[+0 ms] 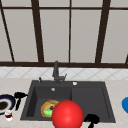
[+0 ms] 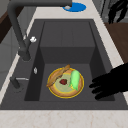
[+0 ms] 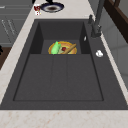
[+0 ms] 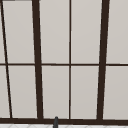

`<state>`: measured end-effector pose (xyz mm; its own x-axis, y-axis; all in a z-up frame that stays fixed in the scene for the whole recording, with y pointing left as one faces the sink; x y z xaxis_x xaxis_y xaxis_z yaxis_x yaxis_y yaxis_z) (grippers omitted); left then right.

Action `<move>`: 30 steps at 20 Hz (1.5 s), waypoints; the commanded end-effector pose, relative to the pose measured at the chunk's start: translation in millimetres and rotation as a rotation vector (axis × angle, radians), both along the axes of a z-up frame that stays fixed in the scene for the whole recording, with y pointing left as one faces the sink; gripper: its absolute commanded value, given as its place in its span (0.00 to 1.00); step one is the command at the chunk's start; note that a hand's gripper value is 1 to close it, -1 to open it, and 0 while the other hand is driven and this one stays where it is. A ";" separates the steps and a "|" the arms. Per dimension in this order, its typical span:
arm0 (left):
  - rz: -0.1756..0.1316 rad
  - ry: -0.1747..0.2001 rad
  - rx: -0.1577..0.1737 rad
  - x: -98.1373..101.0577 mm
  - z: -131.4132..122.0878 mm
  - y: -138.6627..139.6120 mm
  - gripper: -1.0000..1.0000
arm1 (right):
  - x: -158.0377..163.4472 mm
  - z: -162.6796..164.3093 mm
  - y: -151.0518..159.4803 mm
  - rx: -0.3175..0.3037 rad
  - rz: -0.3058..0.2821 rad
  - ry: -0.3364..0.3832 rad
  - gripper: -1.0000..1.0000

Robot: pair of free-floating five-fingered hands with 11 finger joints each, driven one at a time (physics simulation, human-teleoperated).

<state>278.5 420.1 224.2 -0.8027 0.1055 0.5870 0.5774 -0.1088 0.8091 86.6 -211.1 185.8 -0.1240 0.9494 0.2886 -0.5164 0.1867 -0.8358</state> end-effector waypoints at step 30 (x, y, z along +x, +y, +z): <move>0.080 -0.028 0.020 -162.8 9.7 -130.4 0.00 | 0.0 0.0 0.0 0.000 0.000 0.000 0.50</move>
<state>127.2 301.6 233.2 -0.8118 0.0858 0.5777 0.5671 -0.1202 0.8148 86.6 -211.1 185.8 -0.1240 0.9494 0.2886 -0.5164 0.1867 -0.8358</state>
